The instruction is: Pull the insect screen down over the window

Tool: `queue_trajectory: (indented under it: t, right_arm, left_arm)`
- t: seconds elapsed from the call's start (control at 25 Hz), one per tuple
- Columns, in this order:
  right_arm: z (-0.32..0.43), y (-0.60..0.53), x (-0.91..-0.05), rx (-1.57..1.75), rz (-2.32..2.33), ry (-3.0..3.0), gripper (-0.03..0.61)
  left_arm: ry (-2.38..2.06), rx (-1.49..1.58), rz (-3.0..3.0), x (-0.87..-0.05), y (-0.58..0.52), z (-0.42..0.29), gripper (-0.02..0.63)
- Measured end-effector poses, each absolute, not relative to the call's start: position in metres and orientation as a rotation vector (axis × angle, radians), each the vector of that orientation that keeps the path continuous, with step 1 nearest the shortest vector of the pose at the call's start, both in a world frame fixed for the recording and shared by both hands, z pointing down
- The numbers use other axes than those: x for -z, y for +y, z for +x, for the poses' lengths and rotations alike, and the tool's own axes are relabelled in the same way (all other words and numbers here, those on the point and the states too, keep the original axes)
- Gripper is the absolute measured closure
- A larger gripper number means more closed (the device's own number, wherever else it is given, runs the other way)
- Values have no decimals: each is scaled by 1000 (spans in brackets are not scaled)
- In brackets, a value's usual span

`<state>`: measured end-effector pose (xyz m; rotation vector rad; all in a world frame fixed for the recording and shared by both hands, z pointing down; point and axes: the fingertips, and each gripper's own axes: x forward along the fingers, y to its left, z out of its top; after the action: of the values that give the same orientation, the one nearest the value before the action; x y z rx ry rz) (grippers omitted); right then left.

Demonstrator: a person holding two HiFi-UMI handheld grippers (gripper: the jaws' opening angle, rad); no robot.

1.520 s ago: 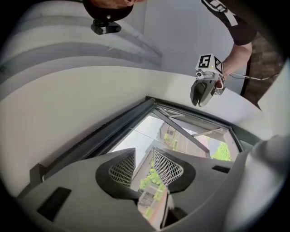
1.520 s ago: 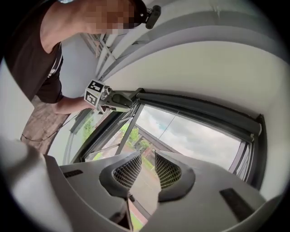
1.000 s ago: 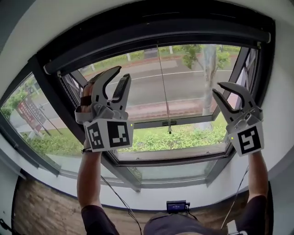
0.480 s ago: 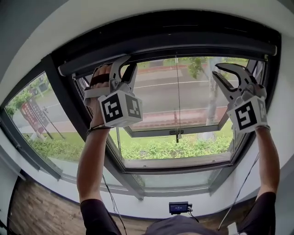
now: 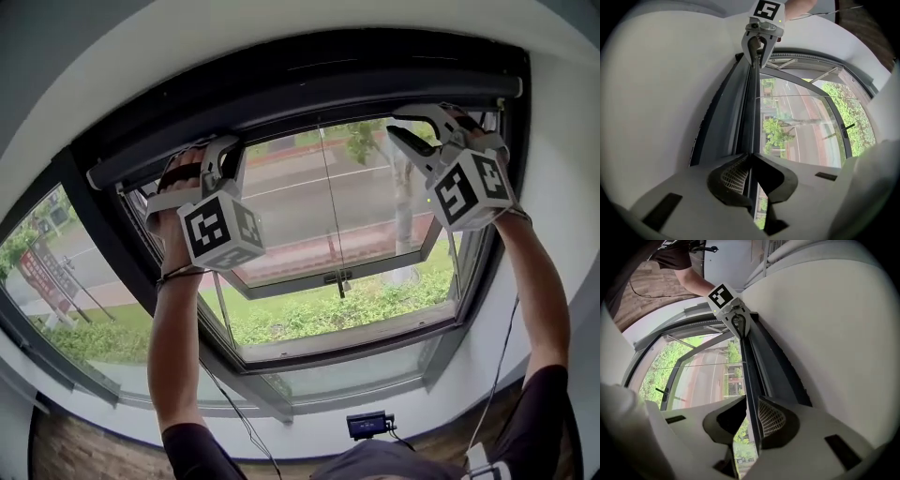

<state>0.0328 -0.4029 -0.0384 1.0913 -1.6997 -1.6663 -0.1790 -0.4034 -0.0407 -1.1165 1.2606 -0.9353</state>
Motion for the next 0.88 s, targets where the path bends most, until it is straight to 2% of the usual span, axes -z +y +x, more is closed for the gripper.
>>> queue_trajectory:
  t: [0.48, 0.68, 0.88]
  right_arm:
    - [17, -421, 47, 1583, 1004, -1721, 506]
    - [17, -428, 43, 1582, 1001, -1647, 543]
    - [15, -428, 45, 1612, 1007, -1505, 551]
  left_arm:
    - [1254, 993, -1153, 41, -402, -172, 580]
    - [1252, 983, -1224, 39, -404, -169, 580]
    - [1258, 1003, -1172, 40, -405, -170, 583]
